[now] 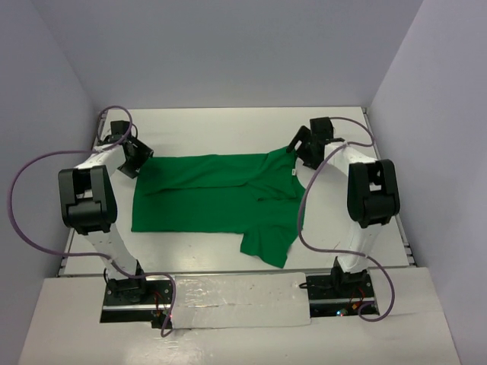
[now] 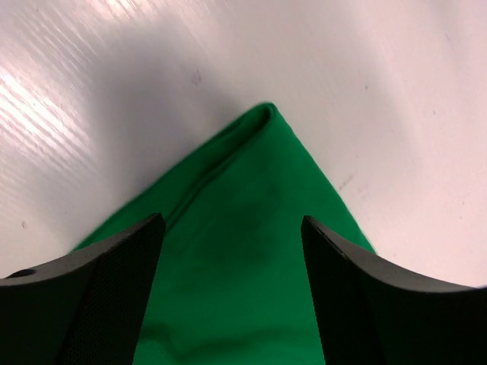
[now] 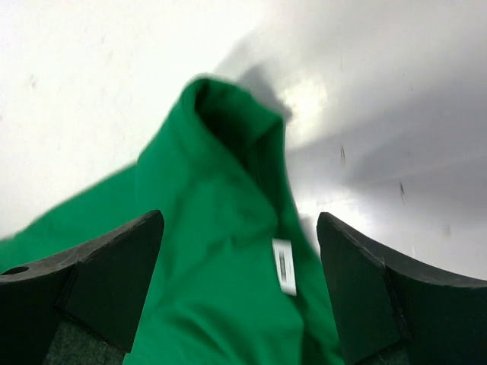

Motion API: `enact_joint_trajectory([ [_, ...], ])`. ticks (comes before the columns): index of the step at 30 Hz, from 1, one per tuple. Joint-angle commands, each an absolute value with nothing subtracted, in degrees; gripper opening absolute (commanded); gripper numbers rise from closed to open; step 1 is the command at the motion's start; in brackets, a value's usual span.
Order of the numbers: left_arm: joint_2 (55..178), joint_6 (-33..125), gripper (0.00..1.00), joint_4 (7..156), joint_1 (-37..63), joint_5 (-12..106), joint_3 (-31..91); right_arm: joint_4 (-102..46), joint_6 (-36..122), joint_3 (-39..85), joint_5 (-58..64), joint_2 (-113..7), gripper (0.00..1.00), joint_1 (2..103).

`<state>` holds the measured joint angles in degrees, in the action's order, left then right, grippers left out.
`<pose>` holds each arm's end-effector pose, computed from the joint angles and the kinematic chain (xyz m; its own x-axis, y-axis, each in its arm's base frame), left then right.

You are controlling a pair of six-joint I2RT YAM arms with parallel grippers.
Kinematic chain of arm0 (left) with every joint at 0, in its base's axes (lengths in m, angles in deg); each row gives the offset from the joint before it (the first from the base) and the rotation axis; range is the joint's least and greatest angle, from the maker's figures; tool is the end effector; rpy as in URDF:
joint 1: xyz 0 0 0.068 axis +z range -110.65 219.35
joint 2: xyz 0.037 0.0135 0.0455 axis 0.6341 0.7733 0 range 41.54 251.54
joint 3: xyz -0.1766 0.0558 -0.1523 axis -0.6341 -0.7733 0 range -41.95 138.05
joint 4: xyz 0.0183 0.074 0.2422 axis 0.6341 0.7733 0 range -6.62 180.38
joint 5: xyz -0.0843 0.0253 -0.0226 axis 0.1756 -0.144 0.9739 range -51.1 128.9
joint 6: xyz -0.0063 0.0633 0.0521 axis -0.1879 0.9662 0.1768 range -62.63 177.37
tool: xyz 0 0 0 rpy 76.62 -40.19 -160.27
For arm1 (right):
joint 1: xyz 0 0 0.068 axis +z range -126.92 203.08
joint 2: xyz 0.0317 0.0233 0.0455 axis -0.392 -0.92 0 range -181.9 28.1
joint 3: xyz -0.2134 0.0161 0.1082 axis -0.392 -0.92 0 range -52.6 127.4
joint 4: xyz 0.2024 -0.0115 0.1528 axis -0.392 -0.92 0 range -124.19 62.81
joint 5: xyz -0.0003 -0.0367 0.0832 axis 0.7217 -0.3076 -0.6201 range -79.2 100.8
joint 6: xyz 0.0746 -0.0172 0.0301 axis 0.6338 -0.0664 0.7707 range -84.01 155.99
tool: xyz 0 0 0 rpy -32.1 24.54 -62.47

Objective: Fold and stack the t-shirts

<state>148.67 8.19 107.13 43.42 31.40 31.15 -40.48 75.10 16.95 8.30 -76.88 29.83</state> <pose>0.3932 0.0374 0.1275 -0.4459 -0.7838 -0.4322 -0.7299 0.5979 -0.3313 0.4001 0.0504 0.1375 -0.6713 0.5551 -0.4912 0.3574 0.8230 0.4415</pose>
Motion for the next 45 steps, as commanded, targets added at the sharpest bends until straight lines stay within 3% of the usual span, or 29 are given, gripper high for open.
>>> enact_joint_trajectory([
  [1,150.1,10.1,0.81,104.9,44.9,34.1,31.7,-42.7,73.0,24.9,5.9,-83.4,0.9,29.4],
  [5,152.6,10.6,0.8,104.4,45.4,34.4,32.0,-44.2,72.0,28.1,4.9,-87.4,0.92,29.4],
  [8,154.2,10.3,0.73,103.4,45.4,35.2,31.9,-44.5,71.9,30.0,4.3,-89.7,0.89,29.7],
  [10,156.1,9.9,0.5,102.9,45.5,35.5,32.0,-45.1,71.9,31.5,5.6,-90.5,0.84,30.1],
  [11,156.7,9.9,0.33,103.0,45.5,35.5,32.3,-45.3,72.0,32.2,6.2,-90.8,0.81,30.1],
  [12,156.8,9.8,0.29,103.1,45.5,35.5,32.7,-45.7,72.1,32.3,6.3,-90.9,0.8,30.1],
  [13,157.5,9.8,0.15,103.8,45.6,35.3,33.5,-46.3,72.6,33.1,7.2,-91.4,0.71,30.2],
  [14,157.9,9.7,0.1,104.4,45.7,35.0,34.1,-46.6,73.0,33.8,8.1,-91.7,0.58,30.2],
  [17,156.1,9.0,0.1,105.0,46.1,33.0,33.8,-47.0,74.6,34.4,10.5,-92.0,0.14,30.0],
  [18,155.0,8.7,0.1,104.4,46.5,32.6,32.8,-46.4,75.2,34.0,11.5,-91.8,0.09,29.9],
  [29,146.8,7.1,0.1,101.1,50.2,35.8,26.6,-37.6,79.1,19.8,20.3,-78.3,0.09,29.2],
  [38,152.7,6.3,0.1,101.1,49.6,38.4,33.6,-40.9,79.2,27.6,18.1,-84.7,0.09,29.3],
  [42,160.3,5.1,0.1,102.8,49.6,39.8,42.2,-42.7,80.7,32.7,17.3,-89.1,0.1,29.3],
  [43,162.1,5.0,0.1,103.5,49.6,39.9,44.5,-43.7,80.9,34.6,17.2,-90.2,0.16,29.4],
  [45,165.1,5.1,0.13,104.8,49.5,40.1,48.8,-45.6,81.0,36.7,17.6,-91.3,0.45,29.8],
])
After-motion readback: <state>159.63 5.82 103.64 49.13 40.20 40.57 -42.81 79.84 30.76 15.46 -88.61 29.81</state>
